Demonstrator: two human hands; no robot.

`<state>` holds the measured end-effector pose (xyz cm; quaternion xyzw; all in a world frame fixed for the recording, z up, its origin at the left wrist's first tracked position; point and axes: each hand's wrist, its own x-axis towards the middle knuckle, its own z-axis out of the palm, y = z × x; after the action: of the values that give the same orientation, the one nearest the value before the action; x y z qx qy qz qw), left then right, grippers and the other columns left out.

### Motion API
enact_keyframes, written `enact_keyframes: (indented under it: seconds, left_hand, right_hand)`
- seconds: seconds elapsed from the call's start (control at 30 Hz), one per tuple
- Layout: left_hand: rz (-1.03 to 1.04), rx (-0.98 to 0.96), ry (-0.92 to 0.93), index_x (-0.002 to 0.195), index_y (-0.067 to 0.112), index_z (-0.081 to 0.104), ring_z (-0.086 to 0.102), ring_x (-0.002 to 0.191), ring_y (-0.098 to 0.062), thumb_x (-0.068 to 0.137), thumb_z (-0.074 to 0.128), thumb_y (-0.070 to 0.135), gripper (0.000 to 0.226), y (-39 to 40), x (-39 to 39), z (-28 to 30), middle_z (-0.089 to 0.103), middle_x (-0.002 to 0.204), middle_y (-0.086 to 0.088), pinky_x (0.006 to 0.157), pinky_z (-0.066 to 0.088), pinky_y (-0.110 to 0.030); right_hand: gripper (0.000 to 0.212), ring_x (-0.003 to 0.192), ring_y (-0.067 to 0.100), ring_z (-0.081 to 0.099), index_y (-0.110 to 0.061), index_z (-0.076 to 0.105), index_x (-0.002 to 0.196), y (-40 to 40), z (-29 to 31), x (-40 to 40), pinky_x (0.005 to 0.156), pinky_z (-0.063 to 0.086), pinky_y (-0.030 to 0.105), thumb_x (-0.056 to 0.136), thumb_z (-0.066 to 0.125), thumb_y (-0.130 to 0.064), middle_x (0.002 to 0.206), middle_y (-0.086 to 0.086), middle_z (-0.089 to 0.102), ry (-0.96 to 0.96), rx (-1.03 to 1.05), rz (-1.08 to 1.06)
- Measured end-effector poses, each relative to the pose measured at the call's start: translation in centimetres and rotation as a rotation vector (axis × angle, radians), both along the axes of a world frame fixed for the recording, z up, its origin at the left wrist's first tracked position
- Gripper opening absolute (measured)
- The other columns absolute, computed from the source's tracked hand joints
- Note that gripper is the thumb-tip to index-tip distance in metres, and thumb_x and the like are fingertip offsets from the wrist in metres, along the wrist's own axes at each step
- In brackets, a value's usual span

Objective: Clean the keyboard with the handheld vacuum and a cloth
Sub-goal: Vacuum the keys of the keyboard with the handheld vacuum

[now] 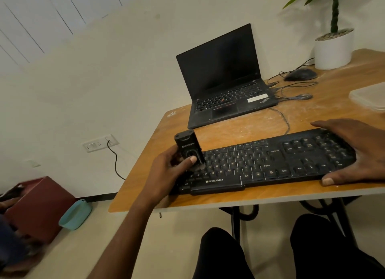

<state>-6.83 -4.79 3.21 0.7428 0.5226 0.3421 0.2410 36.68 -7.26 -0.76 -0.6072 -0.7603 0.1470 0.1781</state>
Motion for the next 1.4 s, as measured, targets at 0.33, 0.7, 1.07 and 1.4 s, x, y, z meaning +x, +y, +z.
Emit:
enact_keyframes:
  seconds: [0.33, 0.7, 1.07, 1.4]
  left_hand:
    - [-0.029, -0.015, 0.042, 0.123, 0.023, 0.066, 0.074, 0.097, -0.018, 0.098, 0.068, 0.034, 0.028, 2.1, 1.3, 0.4, 0.077, 0.107, -0.003, 0.087, 0.062, -0.037]
    - [-0.099, -0.040, -0.034, 0.133, 0.016, 0.065, 0.072, 0.112, -0.018, 0.098, 0.068, 0.027, 0.037, -2.9, -0.8, -0.3, 0.076, 0.121, 0.002, 0.089, 0.060, -0.031]
    - [0.041, -0.010, 0.062, 0.127, 0.023, 0.066, 0.071, 0.104, -0.013, 0.099, 0.069, 0.037, 0.031, 5.6, 0.5, 0.5, 0.076, 0.113, 0.005, 0.101, 0.055, -0.053]
    - [-0.082, -0.039, -0.054, 0.129, 0.021, 0.068, 0.071, 0.113, -0.018, 0.095, 0.068, 0.029, 0.036, -3.9, -2.1, -0.3, 0.076, 0.120, 0.004, 0.094, 0.059, -0.034]
  right_hand:
    - [0.125, 0.142, 0.011, 0.028, -0.076, -0.006, 0.135, -0.7, 0.0, -0.2, 0.113, 0.039, 0.047, 0.035, 0.065, -0.102, 0.159, -0.016, 0.025, 0.021, 0.016, -0.011]
    - [0.129, 0.142, 0.022, 0.036, -0.071, 0.001, 0.141, 0.8, -0.5, 0.4, 0.115, 0.037, 0.053, 0.035, 0.068, -0.100, 0.158, -0.008, 0.035, -0.036, 0.046, -0.005]
    - [0.127, 0.140, 0.019, 0.036, -0.073, -0.003, 0.138, 0.4, -0.4, 0.4, 0.114, 0.039, 0.050, 0.035, 0.066, -0.101, 0.157, -0.008, 0.033, -0.027, 0.012, -0.008]
    - [0.127, 0.142, 0.021, 0.035, -0.071, 0.000, 0.140, 0.3, -0.3, 0.0, 0.116, 0.036, 0.050, 0.035, 0.066, -0.102, 0.158, -0.008, 0.034, -0.007, 0.025, 0.009]
